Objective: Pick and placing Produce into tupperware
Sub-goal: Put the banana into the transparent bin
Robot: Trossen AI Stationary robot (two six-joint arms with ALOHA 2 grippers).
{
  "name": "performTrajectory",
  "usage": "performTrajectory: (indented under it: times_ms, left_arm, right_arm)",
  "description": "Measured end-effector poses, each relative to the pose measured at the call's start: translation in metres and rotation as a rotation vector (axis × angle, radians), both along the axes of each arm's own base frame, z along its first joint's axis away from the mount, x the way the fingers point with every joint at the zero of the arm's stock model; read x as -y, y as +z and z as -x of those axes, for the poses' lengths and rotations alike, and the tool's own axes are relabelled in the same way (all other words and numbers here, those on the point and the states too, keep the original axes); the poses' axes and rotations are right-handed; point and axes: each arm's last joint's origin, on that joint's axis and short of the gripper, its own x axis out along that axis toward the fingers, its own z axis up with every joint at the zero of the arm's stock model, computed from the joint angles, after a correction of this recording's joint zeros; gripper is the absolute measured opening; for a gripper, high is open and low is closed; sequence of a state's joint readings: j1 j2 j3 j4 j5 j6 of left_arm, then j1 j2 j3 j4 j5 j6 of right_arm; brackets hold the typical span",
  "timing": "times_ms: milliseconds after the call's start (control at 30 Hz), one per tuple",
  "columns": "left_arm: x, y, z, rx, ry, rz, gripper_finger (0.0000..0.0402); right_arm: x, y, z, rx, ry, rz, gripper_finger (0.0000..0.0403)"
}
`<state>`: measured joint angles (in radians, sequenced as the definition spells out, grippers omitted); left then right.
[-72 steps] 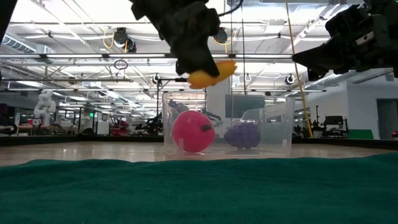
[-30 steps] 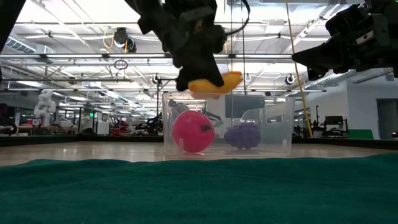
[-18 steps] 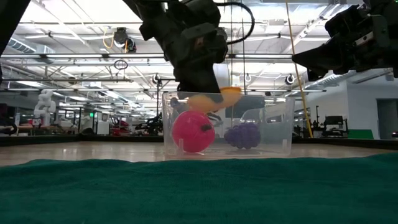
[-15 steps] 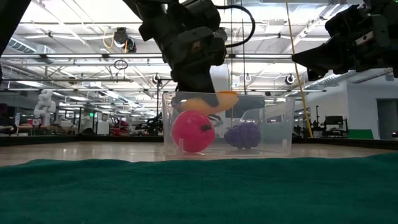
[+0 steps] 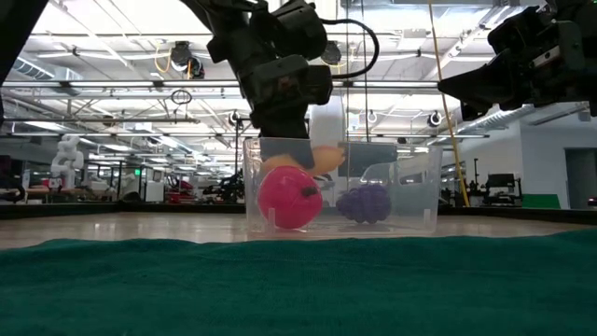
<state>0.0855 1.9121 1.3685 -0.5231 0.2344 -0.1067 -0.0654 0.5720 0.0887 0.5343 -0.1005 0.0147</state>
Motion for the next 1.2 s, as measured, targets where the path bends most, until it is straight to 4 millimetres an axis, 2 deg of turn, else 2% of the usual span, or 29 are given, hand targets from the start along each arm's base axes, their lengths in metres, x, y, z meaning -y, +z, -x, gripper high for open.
performTrajectory:
  times_ms: [600,1033,1200]
  left_arm:
    - [0.0,-0.001,0.0,0.005,-0.013,-0.048,0.0143]
    - [-0.001,-0.029,-0.006,-0.062,-0.024,-0.045,0.0143]
    - [0.001,-0.03,-0.006,-0.065,-0.059,-0.072,0.0143]
  right_arm:
    - [0.0,0.0,0.0,0.0,0.0,0.0,0.0]
    - [0.0,-0.001,0.0,-0.007,0.0,0.0,0.0]
    - [0.0,-0.002,-0.001,-0.014,0.0,-0.001,0.0]
